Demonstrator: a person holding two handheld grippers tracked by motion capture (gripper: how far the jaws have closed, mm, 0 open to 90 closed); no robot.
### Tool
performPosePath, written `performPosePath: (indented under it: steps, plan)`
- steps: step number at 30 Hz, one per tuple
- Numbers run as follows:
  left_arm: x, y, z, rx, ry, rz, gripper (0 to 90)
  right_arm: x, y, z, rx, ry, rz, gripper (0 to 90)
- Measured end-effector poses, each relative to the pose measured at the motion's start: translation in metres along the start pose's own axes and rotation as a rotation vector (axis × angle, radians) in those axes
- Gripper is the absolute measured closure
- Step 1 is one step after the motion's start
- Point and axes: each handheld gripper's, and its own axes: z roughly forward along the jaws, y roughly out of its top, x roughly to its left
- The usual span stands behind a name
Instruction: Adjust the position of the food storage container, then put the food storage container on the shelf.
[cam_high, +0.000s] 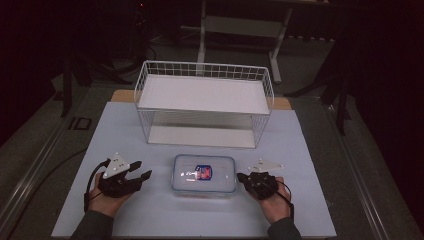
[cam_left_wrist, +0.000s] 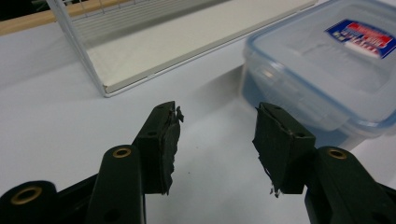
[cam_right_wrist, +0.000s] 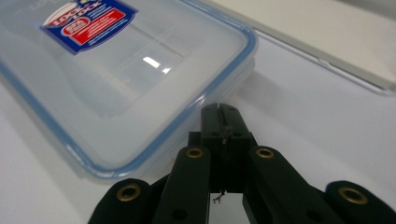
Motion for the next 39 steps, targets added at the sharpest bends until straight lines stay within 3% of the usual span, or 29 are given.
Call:
performPosePath:
  steps: [5, 8, 11, 16, 19, 22, 29, 34, 39]
  plan:
    - [-0.002, 0.001, -0.001, 0.000, 0.010, 0.007, 49.1, 0.002, 0.003, 0.009, 0.000, -0.008, 0.001, 87.5]
    - [-0.004, 0.001, -0.002, -0.006, 0.013, 0.009, 49.0, 0.000, 0.000, 0.006, -0.023, -0.017, 0.021, 72.4]
    - [-0.007, 0.003, -0.003, -0.020, -0.002, -0.007, 47.5, -0.004, 0.002, 0.001, -0.057, 0.004, 0.058, 59.4]
    - [-0.018, 0.009, 0.003, -0.043, -0.047, -0.043, 43.9, -0.005, 0.004, -0.002, -0.060, 0.005, 0.102, 51.7]
    - [-0.026, 0.013, 0.010, -0.038, -0.075, -0.045, 41.1, -0.011, 0.006, -0.005, -0.087, 0.083, 0.178, 45.9]
    - [-0.032, 0.018, 0.016, -0.024, -0.107, -0.062, 37.6, -0.009, 0.009, -0.004, -0.089, 0.133, 0.191, 36.5]
    - [-0.036, 0.018, 0.042, 0.097, -0.237, -0.196, 30.0, -0.003, 0.012, 0.014, -0.018, 0.215, 0.228, 20.4]
    - [-0.035, 0.018, 0.052, 0.109, -0.269, -0.252, 24.7, -0.002, 0.013, 0.025, 0.018, 0.279, 0.258, 14.0]
    - [-0.033, 0.018, 0.054, 0.104, -0.275, -0.259, 25.0, -0.001, 0.012, 0.030, 0.028, 0.298, 0.270, 12.1]
